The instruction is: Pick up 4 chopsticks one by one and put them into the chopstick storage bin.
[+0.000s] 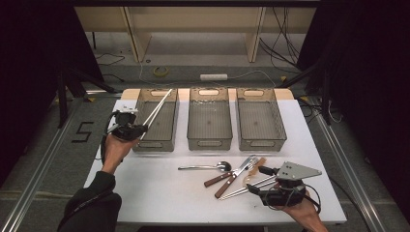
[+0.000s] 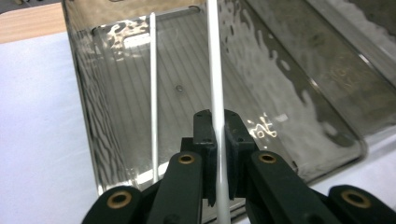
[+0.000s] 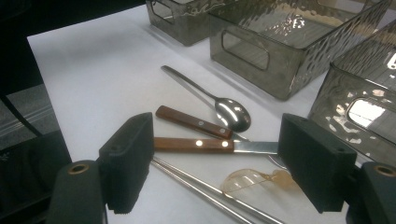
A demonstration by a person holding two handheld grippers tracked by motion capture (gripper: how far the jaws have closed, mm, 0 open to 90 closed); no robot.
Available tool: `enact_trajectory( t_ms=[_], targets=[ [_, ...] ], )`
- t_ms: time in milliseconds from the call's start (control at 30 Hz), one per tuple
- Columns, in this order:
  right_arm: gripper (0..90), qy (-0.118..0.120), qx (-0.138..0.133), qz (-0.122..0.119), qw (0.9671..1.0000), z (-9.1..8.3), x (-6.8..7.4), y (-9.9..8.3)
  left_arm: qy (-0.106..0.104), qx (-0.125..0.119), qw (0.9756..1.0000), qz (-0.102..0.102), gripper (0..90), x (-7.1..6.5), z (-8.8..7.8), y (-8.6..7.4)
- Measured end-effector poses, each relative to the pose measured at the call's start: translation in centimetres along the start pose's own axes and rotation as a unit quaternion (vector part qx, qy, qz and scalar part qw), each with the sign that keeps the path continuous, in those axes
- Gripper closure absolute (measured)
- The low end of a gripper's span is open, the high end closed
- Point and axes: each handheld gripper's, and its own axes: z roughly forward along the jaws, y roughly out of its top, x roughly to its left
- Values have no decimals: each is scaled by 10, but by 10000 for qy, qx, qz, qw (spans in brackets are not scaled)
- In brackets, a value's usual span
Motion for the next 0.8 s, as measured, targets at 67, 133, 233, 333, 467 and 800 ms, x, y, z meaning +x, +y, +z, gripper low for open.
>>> enact_trajectory(
  t_ms=[67, 133, 233, 333, 467, 800],
  targets=[
    [284, 2, 0, 15, 10000, 0, -1, 0, 31, 66, 10000, -26, 852, 2, 3, 2],
    [284, 6, 0, 12, 10000, 1, -1, 0, 54, 146, 9999, -61, 852, 4, 7, 3],
    [284, 15, -1, 13, 10000, 1, -1, 0, 97, 251, 9996, -81, 852, 5, 13, 4],
    [284, 16, -7, 11, 10000, 1, -1, 0, 136, 353, 9992, -92, 852, 7, 16, 6],
    [285, 28, -6, 9, 10000, 0, -2, 0, 162, 385, 9991, -108, 850, 7, 18, 9],
    [285, 59, 15, -12, 10000, 0, -1, 0, 237, 469, 9985, -150, 633, 6, 23, 15]
  ],
)
